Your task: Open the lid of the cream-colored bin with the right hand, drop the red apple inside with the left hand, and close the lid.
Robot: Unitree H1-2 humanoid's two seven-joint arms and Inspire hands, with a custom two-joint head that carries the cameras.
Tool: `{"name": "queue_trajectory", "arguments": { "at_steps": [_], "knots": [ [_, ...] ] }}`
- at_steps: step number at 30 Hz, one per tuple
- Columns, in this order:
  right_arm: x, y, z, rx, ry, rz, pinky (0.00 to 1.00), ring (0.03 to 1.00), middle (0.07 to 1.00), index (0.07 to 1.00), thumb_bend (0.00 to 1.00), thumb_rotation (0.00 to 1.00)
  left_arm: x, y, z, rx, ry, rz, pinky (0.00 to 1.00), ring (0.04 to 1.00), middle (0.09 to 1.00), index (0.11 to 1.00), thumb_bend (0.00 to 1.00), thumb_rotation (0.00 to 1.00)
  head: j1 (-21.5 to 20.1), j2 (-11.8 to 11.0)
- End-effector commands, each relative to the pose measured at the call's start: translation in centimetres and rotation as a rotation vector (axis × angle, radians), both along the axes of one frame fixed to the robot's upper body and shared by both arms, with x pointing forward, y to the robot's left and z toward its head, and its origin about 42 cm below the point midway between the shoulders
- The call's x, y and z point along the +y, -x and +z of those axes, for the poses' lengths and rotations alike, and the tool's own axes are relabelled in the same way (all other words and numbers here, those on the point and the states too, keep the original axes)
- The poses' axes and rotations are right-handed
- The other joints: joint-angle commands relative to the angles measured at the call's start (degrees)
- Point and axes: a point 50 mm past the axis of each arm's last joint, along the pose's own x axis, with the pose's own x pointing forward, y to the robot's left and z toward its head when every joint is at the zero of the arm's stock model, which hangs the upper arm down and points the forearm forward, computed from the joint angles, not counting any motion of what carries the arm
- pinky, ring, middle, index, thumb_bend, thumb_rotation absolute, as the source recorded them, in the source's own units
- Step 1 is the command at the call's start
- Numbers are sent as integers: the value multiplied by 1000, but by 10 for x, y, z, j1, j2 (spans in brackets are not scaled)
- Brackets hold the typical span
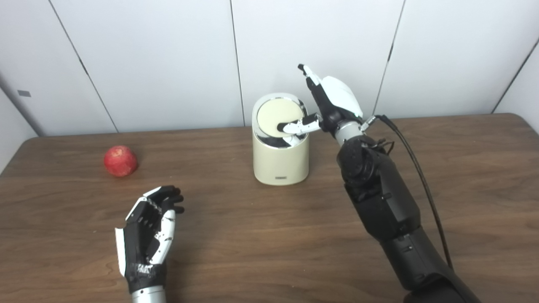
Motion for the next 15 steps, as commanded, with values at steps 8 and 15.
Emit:
{"name": "queue_trajectory", "arguments": {
  "at_steps": [8, 15],
  "knots": [
    [-27, 2, -36, 135, 80, -102, 845, 907, 954, 976, 894, 71, -3, 3, -10, 27, 8, -5, 535, 624, 644, 631, 271, 301, 0, 1],
    [-29, 3, -36, 126, 74, -104, 868, 918, 959, 972, 887, 87, -2, 2, -12, 23, 3, -9, 543, 628, 649, 635, 264, 291, 1, -1]
  ]
}}
